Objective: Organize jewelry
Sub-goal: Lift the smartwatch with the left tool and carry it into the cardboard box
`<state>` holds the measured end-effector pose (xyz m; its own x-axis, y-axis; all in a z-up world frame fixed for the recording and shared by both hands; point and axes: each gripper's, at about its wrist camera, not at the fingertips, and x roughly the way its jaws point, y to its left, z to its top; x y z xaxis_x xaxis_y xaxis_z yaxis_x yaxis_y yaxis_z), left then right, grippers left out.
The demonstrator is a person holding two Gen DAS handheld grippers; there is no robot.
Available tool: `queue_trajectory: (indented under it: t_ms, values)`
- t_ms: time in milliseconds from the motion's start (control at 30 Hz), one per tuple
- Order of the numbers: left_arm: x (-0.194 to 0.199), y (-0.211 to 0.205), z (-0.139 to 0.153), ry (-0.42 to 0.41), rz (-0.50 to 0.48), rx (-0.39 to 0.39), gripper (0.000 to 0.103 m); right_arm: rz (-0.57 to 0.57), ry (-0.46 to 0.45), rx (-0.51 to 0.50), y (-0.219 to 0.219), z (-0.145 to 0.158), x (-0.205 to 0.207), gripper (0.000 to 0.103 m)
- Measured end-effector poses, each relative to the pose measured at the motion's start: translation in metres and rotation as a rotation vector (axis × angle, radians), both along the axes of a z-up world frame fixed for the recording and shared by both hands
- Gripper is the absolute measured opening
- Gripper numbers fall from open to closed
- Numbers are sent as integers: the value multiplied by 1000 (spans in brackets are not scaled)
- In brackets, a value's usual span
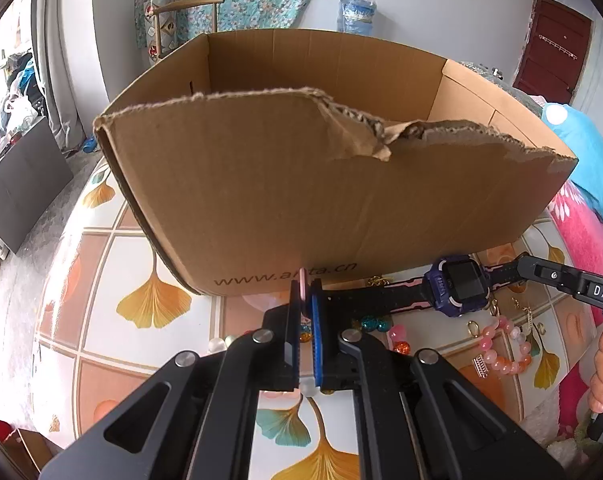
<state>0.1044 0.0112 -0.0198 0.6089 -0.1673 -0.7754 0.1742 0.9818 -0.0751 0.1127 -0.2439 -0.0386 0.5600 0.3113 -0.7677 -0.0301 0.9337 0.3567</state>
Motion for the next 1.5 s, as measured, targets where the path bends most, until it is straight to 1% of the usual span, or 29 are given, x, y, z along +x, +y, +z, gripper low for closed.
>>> queue_trajectory:
  t_ms: [67,133,267,433,600,733,833,933,1133,1167,1233,1300,1333,1400,1433,1467,1500]
  values:
    - [-1,0,0,-6,-3,4,4,11,-30,-55,7,5,-2,1]
    - [-2,-1,1,-13,-10,6,4,14,-66,-123,14,11,-6,1]
    - [-7,-3,6,-44,-29,10,3,23,-111,-192,23,20,-10,0]
    - [-15,-5,15,-84,-47,9,3,31,-163,-237,28,33,-15,0]
    - [-27,-10,26,-121,-73,-2,3,39,-219,-267,35,46,-35,0]
    - [-41,-16,39,-169,-96,2,3,41,-275,-307,45,57,-47,0]
    - [-51,-17,52,-210,-101,-1,3,40,-328,-332,44,71,-59,0]
    - [-60,-15,70,-256,-111,-15,3,43,-375,-327,45,86,-62,0]
    - [-72,-8,128,-413,-127,-31,3,73,-543,-343,46,134,-73,0]
    - [-71,-6,140,-446,-127,-31,3,82,-577,-355,46,143,-70,0]
    - [-64,-3,156,-485,-124,-25,3,108,-627,-365,47,156,-56,0]
    - [-52,0,169,-511,-116,-12,3,134,-644,-382,51,163,-35,0]
    - [-44,2,173,-514,-111,1,3,149,-639,-387,52,163,-23,0]
    - [-15,5,177,-491,-110,16,3,191,-594,-385,58,161,12,0]
    - [-3,4,176,-473,-110,24,3,215,-551,-380,60,157,38,0]
    - [16,3,173,-440,-111,46,3,230,-517,-378,64,155,54,0]
    - [28,3,171,-421,-110,65,3,247,-475,-372,66,150,74,0]
